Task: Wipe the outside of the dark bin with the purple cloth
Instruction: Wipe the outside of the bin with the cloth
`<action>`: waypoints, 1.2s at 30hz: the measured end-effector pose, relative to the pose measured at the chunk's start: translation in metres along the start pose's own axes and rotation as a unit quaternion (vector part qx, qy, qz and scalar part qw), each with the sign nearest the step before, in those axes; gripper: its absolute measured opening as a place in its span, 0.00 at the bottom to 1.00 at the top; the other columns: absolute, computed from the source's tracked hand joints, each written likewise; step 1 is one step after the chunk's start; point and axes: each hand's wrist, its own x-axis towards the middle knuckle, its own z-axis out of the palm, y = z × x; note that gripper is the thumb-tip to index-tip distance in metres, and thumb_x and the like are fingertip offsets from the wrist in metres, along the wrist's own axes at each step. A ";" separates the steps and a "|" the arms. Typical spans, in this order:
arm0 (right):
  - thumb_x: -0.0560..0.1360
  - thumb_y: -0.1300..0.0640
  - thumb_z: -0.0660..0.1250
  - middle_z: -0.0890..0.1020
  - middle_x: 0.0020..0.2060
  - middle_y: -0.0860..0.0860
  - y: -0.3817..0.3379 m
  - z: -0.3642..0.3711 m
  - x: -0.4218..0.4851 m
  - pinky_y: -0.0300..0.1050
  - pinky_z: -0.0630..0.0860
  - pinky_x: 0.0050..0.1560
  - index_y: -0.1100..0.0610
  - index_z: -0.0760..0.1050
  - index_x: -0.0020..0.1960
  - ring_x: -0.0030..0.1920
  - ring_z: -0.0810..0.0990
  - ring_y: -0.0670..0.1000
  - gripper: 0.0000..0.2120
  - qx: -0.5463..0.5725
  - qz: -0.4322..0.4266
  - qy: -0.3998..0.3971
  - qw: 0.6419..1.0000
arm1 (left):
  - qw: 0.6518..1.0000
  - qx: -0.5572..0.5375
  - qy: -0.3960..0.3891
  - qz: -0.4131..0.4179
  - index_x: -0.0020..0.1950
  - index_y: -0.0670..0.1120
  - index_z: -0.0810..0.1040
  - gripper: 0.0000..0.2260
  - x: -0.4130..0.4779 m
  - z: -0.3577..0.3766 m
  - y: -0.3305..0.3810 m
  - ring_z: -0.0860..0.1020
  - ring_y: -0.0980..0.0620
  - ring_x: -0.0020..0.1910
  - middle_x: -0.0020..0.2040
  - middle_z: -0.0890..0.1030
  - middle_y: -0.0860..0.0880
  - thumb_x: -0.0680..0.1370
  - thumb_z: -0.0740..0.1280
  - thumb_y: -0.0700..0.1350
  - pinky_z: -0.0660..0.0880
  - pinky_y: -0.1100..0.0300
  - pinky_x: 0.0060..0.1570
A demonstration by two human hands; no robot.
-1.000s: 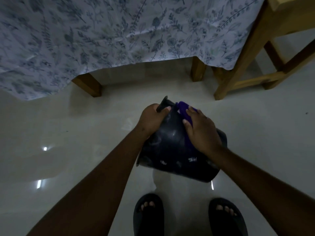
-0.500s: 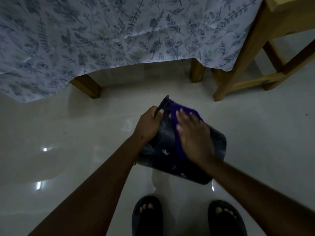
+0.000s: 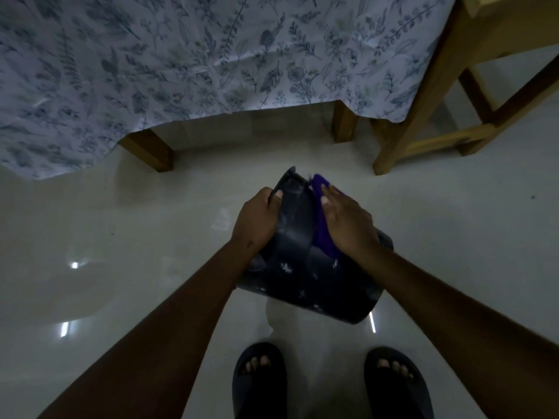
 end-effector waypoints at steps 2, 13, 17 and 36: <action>0.81 0.47 0.46 0.64 0.75 0.50 0.006 0.006 -0.034 0.55 0.60 0.73 0.52 0.59 0.76 0.75 0.62 0.53 0.25 -0.037 -0.009 0.021 0.999 | 1.000 -0.001 -0.007 -0.013 0.50 0.42 0.74 0.16 0.002 0.000 0.003 0.74 0.50 0.39 0.41 0.76 0.49 0.83 0.54 0.51 0.66 0.59 0.40; 0.83 0.49 0.50 0.71 0.71 0.53 0.006 -0.007 -0.006 0.48 0.62 0.70 0.54 0.64 0.74 0.70 0.70 0.54 0.22 0.013 0.007 0.025 1.000 | 1.000 0.012 -0.002 -0.027 0.50 0.39 0.74 0.17 0.010 0.001 0.009 0.75 0.46 0.42 0.43 0.76 0.45 0.83 0.54 0.51 0.67 0.58 0.43; 0.81 0.45 0.46 0.60 0.77 0.50 -0.001 0.015 -0.052 0.57 0.57 0.74 0.52 0.54 0.77 0.76 0.57 0.56 0.27 -0.123 -0.048 0.023 0.991 | 0.998 0.036 -0.023 -0.041 0.52 0.40 0.74 0.17 0.017 0.003 0.008 0.75 0.45 0.43 0.45 0.77 0.44 0.83 0.53 0.52 0.68 0.57 0.44; 0.80 0.42 0.49 0.55 0.78 0.52 -0.006 0.017 -0.053 0.61 0.60 0.69 0.51 0.51 0.78 0.76 0.56 0.57 0.29 -0.164 -0.106 0.029 0.980 | 0.999 -0.030 -0.034 0.016 0.48 0.46 0.70 0.11 -0.008 -0.007 0.008 0.72 0.61 0.36 0.38 0.73 0.56 0.83 0.55 0.52 0.64 0.67 0.33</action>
